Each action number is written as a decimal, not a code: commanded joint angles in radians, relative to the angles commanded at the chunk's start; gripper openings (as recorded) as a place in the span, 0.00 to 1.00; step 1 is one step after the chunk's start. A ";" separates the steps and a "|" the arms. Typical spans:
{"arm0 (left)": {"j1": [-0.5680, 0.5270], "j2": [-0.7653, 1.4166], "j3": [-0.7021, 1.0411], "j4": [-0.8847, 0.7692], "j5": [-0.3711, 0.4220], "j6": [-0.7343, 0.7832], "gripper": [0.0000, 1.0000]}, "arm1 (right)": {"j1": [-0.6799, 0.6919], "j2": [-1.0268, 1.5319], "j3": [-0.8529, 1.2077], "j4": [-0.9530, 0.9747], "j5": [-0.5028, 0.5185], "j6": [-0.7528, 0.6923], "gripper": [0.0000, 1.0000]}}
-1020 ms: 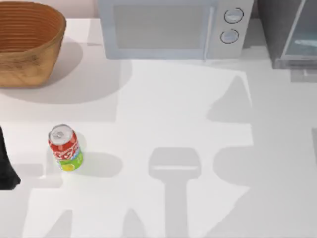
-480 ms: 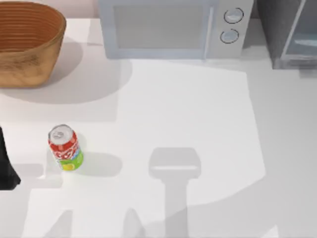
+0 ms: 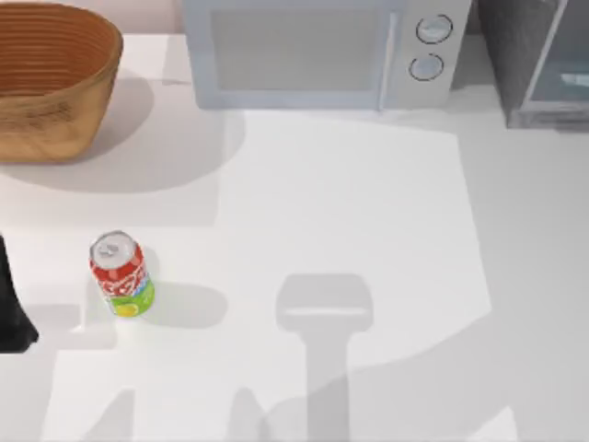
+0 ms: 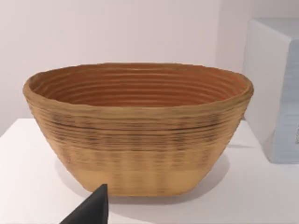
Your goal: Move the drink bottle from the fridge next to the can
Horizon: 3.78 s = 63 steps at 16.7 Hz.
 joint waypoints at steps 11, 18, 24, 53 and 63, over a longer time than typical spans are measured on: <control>0.000 0.000 0.000 0.000 0.000 0.000 1.00 | 0.016 0.096 0.202 -0.106 0.017 -0.001 0.92; 0.000 0.000 0.000 0.000 0.000 0.000 1.00 | 0.016 0.096 0.202 -0.106 0.017 -0.001 0.40; 0.000 0.000 0.000 0.000 0.000 0.000 1.00 | 0.016 0.096 0.202 -0.106 0.017 -0.001 0.00; 0.000 0.000 0.000 0.000 0.000 0.000 1.00 | -0.031 -0.244 -0.157 -0.109 -0.032 0.005 0.00; 0.000 0.000 0.000 0.000 0.000 0.000 1.00 | -0.060 -0.407 -0.419 0.004 -0.068 0.008 0.00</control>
